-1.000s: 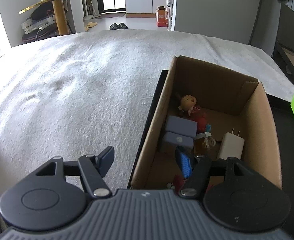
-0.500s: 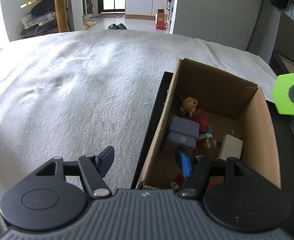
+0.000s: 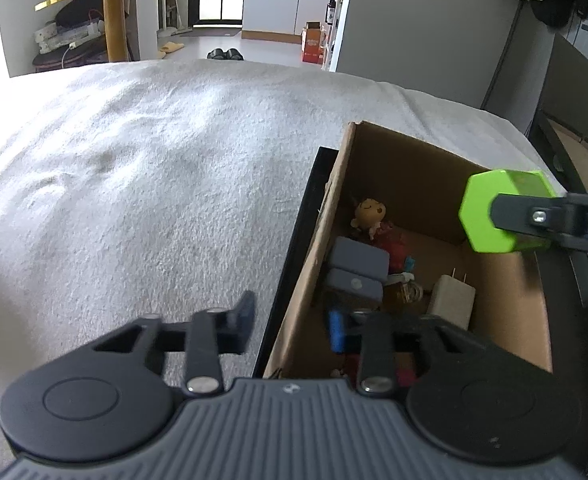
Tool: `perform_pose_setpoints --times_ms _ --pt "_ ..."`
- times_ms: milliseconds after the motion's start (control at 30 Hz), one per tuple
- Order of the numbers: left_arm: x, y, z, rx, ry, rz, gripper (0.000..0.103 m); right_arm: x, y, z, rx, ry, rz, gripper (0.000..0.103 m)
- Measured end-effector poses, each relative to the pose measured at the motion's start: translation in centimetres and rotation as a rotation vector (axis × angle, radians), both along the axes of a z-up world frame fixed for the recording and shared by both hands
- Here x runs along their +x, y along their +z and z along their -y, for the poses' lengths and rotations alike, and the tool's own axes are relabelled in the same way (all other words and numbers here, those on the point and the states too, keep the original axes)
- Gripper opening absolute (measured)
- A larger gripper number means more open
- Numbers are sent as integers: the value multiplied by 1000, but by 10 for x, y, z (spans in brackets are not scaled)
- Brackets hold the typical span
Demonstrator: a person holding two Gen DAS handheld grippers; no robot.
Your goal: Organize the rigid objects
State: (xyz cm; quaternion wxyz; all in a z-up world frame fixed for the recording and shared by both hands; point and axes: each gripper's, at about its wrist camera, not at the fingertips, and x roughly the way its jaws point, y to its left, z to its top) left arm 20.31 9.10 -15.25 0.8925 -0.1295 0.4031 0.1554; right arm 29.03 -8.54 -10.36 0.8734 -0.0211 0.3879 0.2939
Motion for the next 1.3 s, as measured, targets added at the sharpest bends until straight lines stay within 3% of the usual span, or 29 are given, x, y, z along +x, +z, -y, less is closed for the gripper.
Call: perform_pose_setpoints --times_ms 133,367,900,1200,1300 --pt "-1 1 -2 -24 -11 7 15 4 -6 -11 -24 1 -6 50" --pt "-1 2 0 -25 -22 14 13 3 -13 -18 -115 -33 31 52" --pt "5 17 5 5 -31 -18 14 -11 15 40 -8 -113 -20 54" --pt "3 40 19 53 -67 -18 18 -19 25 71 27 -179 -28 61" --pt "-1 48 22 38 -97 -9 21 -24 28 78 37 -198 -26 70"
